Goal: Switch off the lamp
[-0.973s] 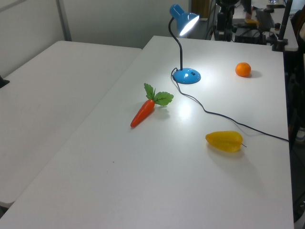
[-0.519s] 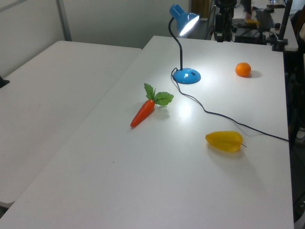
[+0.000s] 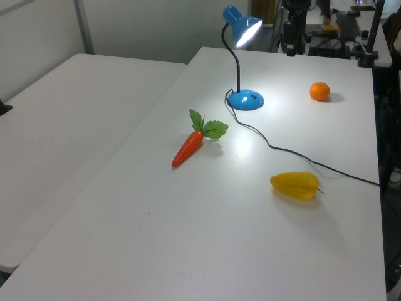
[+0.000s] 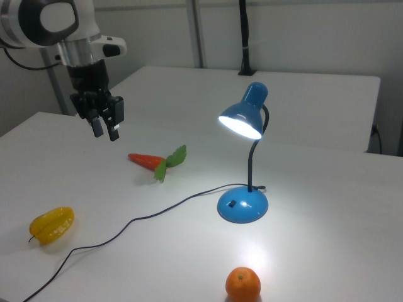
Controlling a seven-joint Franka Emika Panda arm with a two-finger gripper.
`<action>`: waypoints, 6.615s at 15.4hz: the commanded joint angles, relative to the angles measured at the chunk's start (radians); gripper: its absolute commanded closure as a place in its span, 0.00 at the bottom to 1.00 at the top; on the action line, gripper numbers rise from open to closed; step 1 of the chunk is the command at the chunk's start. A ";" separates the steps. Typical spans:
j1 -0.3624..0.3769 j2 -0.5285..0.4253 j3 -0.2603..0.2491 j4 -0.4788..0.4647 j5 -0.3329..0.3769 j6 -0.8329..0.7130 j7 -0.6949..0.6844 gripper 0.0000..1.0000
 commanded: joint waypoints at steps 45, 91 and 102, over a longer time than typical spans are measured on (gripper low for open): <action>-0.323 0.382 -0.010 -0.350 -0.092 1.268 -0.031 1.00; -0.044 0.085 0.002 -0.226 -0.089 0.377 -0.020 1.00; 0.057 0.008 -0.008 -0.038 -0.011 0.055 -0.032 1.00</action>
